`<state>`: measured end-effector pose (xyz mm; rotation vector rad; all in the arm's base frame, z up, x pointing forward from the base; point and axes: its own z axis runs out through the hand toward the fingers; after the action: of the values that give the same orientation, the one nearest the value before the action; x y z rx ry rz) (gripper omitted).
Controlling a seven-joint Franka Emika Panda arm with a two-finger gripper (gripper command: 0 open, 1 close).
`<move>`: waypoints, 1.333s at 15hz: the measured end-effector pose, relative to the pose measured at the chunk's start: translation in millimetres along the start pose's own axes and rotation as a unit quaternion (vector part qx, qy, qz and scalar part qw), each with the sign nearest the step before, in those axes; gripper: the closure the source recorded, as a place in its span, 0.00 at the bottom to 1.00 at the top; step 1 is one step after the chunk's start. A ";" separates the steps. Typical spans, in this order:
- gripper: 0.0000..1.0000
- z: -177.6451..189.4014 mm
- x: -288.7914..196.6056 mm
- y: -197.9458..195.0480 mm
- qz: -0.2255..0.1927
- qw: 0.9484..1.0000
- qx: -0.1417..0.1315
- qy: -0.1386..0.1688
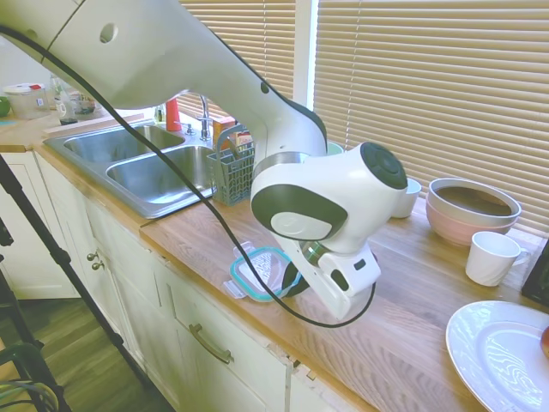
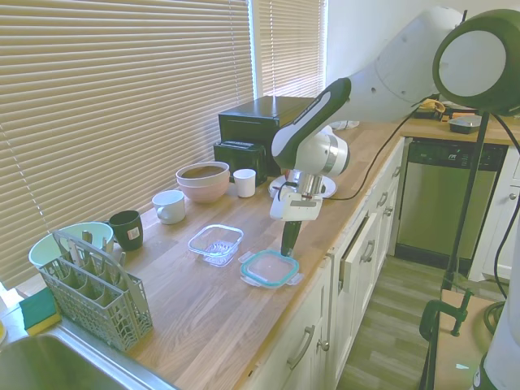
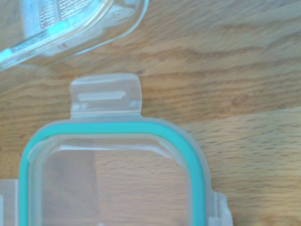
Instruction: Cover the lid of the food container
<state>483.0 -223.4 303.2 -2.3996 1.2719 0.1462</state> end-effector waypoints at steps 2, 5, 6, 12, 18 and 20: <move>1.00 -4.0 -0.5 -0.5 -0.002 1.000 0.000 0.004; 1.00 -30.2 -5.4 -4.5 0.001 1.000 -0.001 0.026; 1.00 -40.2 -8.2 -5.9 0.002 0.999 0.000 0.033; 1.00 -90.7 -24.4 -15.1 0.005 0.998 -0.003 0.066; 1.00 -143.8 -39.1 -36.1 -0.016 0.996 -0.011 0.083; 1.00 -154.7 -39.3 -40.9 -0.025 0.996 -0.017 0.088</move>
<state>478.0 -236.3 467.3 -2.5184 1.2923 -0.0611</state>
